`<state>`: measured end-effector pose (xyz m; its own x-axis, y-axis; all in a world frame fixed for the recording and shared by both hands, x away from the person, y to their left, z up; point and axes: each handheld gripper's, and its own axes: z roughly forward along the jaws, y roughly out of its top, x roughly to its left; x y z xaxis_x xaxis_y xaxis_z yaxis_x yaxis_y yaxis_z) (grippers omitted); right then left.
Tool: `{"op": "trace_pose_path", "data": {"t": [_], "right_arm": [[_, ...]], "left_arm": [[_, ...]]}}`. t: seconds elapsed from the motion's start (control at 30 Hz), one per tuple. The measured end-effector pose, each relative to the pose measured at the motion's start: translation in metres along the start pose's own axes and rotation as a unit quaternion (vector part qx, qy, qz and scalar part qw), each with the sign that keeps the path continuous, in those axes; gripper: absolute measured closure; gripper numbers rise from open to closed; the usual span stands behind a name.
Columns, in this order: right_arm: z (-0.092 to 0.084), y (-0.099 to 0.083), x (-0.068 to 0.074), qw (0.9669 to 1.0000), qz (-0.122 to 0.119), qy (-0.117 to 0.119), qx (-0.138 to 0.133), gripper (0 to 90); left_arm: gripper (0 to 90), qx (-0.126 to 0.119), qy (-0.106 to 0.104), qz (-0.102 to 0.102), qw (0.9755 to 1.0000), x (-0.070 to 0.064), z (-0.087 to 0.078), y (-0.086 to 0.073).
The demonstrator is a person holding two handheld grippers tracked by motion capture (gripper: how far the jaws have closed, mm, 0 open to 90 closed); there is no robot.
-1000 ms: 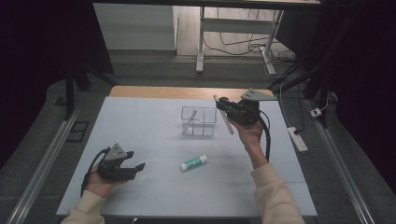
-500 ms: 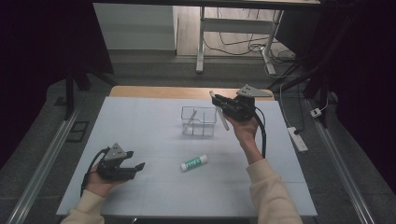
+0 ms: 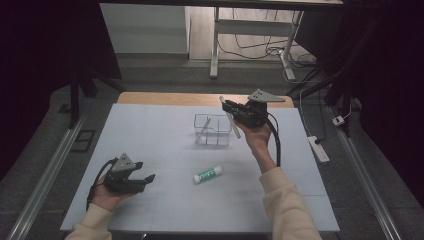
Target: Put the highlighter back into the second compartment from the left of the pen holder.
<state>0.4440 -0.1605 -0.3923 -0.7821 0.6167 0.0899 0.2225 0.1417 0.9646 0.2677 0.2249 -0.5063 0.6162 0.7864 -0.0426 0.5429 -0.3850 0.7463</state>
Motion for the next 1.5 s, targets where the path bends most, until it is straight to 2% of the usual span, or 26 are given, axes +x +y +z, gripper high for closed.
{"op": "trace_pose_path", "data": {"t": [0.57,0.9,1.5], "right_arm": [[0.020,0.004,0.001,1.0000,0.000,0.000,0.009,77.7],[0.035,0.005,0.001,1.0000,0.001,0.000,0.007,77.7],[0.048,0.008,0.003,0.9999,0.001,0.009,-0.005,77.7]], "left_arm": [[33.3,-0.001,-0.002,-0.001,1.0000,0.001,0.000,0.000],[33.3,-0.003,-0.003,-0.002,1.0000,0.001,0.000,0.000],[33.2,-0.003,-0.003,-0.001,1.0000,0.001,0.000,0.000]]}}
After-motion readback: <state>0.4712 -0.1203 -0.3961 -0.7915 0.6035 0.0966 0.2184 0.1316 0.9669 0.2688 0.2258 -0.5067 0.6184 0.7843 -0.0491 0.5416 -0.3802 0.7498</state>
